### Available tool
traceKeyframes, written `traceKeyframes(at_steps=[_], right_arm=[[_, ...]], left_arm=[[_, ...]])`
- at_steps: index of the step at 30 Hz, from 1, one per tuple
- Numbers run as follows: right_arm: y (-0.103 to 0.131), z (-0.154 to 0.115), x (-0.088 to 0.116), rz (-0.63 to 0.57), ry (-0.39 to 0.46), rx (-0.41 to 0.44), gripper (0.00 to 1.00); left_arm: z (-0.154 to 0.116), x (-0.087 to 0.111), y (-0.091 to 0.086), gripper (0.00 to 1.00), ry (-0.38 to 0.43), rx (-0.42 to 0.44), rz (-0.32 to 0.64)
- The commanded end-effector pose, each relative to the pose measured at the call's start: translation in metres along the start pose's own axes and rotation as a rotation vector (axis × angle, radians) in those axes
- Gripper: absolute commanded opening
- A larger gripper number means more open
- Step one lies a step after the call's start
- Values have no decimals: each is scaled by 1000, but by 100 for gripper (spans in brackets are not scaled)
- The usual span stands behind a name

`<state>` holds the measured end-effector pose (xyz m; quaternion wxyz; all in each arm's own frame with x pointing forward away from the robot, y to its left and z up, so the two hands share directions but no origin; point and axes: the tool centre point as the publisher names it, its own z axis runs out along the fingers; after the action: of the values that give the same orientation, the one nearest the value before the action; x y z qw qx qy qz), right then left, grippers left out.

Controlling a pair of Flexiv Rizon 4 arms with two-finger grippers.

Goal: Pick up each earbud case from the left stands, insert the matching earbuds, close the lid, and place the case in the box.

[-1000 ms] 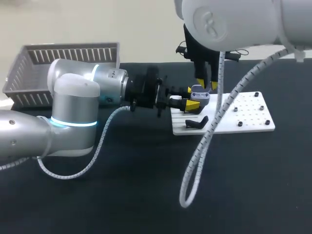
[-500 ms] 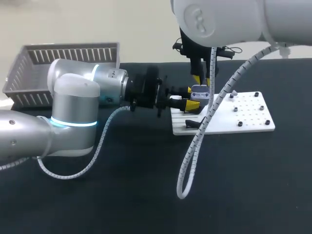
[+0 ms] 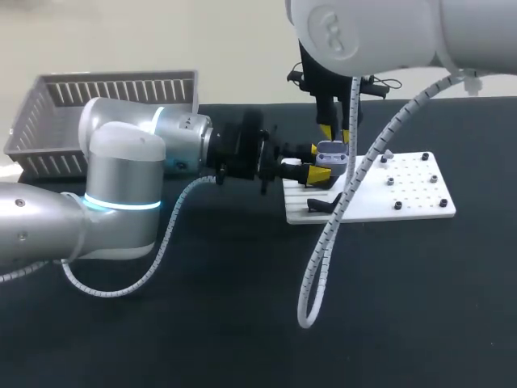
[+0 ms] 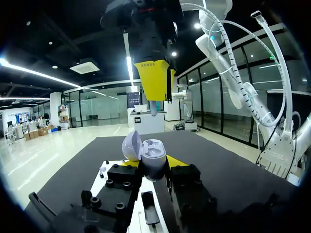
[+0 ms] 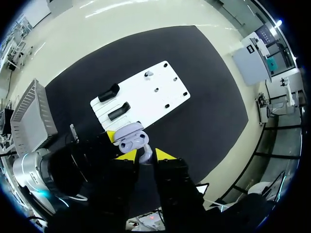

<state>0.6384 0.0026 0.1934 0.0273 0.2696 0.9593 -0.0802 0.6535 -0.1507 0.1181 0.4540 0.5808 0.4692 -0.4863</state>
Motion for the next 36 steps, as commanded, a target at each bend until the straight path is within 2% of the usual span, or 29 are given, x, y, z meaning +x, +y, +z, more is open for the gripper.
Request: traceKeyframes(at_steps=[1,6,12,19,36], right_arm=[[-1,0,1,1,-2,-1,0],[1,4,2,65,7,12,0],[-3,4,2,148,6,-36,0],[-2,9,-1,211,28,-31,0],[5,22,-9,231,44,-15,0]], left_arm=[[0,1,0,0,-3,-2,3],[0,1,0,0,-3,-2,3],[0,1,0,0,-3,-2,3],[0,1,0,0,-3,-2,3],[0,1,0,0,-3,-2,3]])
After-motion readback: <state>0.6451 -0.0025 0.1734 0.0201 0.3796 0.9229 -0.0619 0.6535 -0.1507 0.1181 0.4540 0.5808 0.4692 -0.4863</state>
